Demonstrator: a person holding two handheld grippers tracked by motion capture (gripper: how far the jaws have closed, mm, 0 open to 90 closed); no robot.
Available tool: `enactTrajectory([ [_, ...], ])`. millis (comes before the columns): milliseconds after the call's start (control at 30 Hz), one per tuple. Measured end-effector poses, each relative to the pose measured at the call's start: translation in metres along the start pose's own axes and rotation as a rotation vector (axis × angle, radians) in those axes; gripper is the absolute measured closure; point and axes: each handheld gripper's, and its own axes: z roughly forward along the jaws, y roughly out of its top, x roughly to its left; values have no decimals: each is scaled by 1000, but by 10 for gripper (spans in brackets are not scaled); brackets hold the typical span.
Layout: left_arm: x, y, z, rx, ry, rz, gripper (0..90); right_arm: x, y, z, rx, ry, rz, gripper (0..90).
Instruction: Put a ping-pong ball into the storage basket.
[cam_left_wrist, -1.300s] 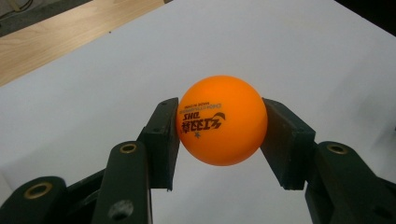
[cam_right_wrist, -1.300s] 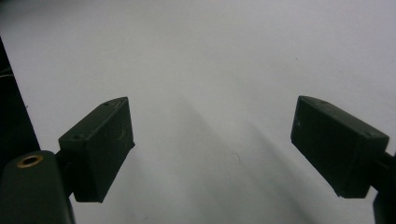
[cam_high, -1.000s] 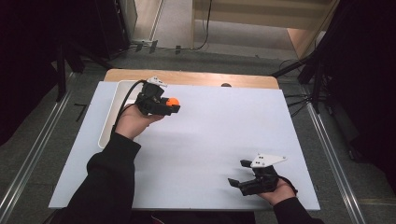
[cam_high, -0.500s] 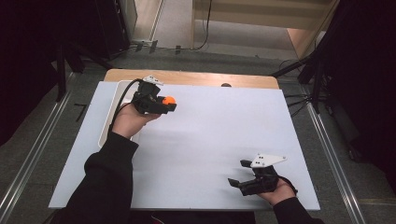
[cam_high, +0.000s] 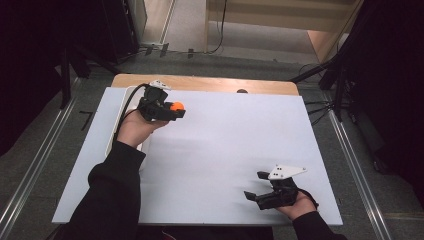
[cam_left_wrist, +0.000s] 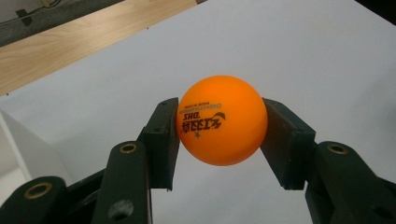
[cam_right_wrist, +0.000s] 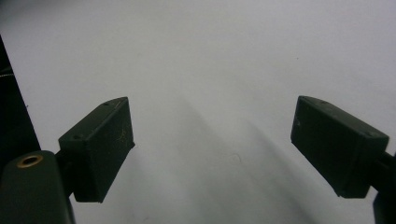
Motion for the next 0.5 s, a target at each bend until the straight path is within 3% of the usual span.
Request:
enactTrajectory([
  [500,13,-3,-6,-6,49,-22,504,0,0,0,0,1,0,117],
])
